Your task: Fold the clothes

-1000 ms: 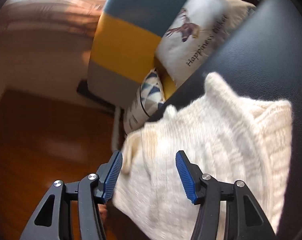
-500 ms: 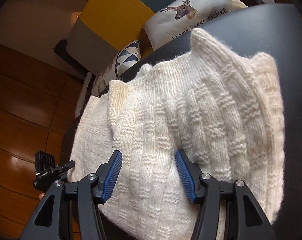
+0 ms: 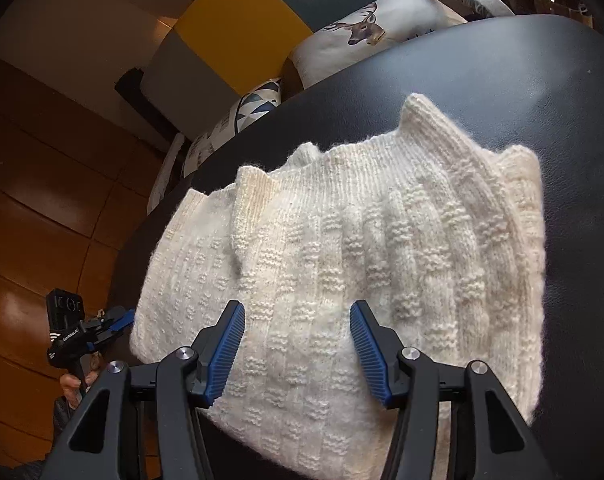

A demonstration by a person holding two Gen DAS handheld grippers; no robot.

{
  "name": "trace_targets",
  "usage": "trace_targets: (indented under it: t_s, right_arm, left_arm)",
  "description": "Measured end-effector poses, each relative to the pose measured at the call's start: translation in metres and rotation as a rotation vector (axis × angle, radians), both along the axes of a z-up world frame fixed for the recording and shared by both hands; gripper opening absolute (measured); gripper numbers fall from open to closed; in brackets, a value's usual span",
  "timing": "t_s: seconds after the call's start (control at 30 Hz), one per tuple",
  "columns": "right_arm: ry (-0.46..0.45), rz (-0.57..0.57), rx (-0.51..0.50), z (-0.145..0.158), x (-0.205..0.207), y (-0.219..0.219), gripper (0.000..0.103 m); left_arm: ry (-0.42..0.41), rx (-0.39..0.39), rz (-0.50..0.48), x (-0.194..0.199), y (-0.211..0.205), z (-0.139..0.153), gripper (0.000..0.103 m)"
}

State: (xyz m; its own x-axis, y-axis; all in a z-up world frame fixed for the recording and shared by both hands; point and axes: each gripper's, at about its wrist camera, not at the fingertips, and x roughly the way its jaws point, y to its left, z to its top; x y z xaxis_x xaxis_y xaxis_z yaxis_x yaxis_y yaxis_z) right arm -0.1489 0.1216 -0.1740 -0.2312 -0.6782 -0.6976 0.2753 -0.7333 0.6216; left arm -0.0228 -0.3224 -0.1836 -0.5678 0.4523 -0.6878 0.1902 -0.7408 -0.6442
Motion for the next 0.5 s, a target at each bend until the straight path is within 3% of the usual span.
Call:
trace_targets:
  t_s: [0.2, 0.4, 0.43, 0.5]
  right_arm:
    - [0.021, 0.068, 0.072, 0.003, 0.021, -0.045, 0.057]
    - [0.125, 0.095, 0.282, -0.008, 0.032, -0.071, 0.057]
    - [0.144, 0.100, 0.309, -0.011, 0.034, -0.076, 0.058]
    - [0.167, 0.118, 0.341, -0.011, 0.040, -0.079, 0.059]
  left_arm:
    - [0.005, -0.048, -0.101, -0.029, 0.008, -0.004, 0.041]
    - [0.047, -0.113, -0.184, -0.048, 0.021, -0.008, 0.036]
    - [0.048, -0.119, -0.193, -0.051, 0.022, -0.010, 0.033]
    - [0.050, -0.118, -0.196, -0.054, 0.023, -0.013, 0.011]
